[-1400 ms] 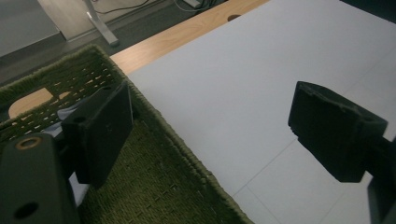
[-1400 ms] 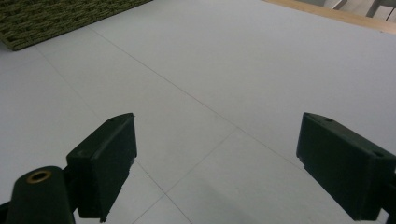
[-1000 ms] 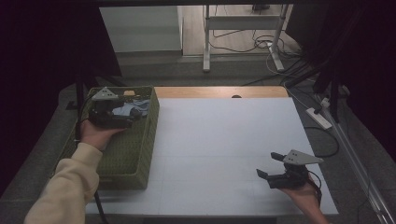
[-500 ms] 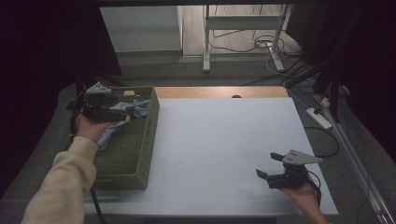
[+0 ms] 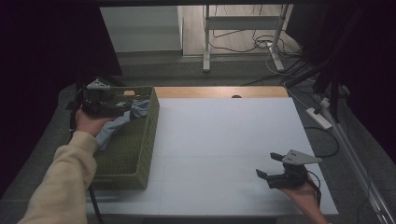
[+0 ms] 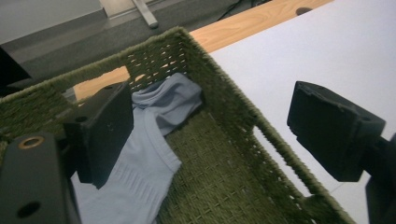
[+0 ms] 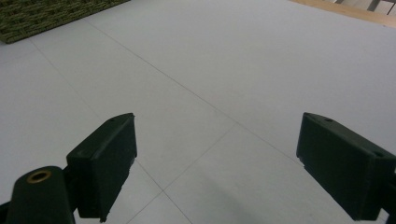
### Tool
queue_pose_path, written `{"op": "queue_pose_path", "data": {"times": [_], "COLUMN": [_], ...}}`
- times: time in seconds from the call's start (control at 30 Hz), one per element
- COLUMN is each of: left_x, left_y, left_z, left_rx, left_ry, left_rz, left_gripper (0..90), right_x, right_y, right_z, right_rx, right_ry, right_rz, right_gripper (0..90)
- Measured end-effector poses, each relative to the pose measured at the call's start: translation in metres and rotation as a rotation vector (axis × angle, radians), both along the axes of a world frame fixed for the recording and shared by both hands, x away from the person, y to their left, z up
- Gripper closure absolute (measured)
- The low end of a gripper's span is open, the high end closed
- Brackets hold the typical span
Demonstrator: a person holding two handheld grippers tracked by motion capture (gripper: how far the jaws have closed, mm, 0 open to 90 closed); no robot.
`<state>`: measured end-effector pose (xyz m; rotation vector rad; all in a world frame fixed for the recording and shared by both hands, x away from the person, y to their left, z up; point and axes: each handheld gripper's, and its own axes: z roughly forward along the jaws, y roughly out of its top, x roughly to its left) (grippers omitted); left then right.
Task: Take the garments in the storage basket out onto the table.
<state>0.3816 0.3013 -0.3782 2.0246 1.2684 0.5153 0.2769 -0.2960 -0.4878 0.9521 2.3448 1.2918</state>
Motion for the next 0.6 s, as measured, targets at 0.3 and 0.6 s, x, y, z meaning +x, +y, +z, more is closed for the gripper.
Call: {"op": "queue_pose_path", "data": {"times": [0.3, 0.6], "left_x": [0.013, 0.022], "left_y": [0.010, 0.020], "left_z": [-0.008, -0.017], "left_rx": [0.019, 0.019], "left_ry": [0.034, 0.070], "left_rz": [0.030, 0.067], "left_gripper": [15.9, 15.9], "right_x": [0.001, 0.001], "right_y": [0.001, 0.000], "right_z": [-0.001, -0.002], "right_rx": [-0.002, -0.004], "right_ry": [0.005, 0.005], "right_rz": [0.001, 0.001], "right_gripper": [12.1, 12.2]}}
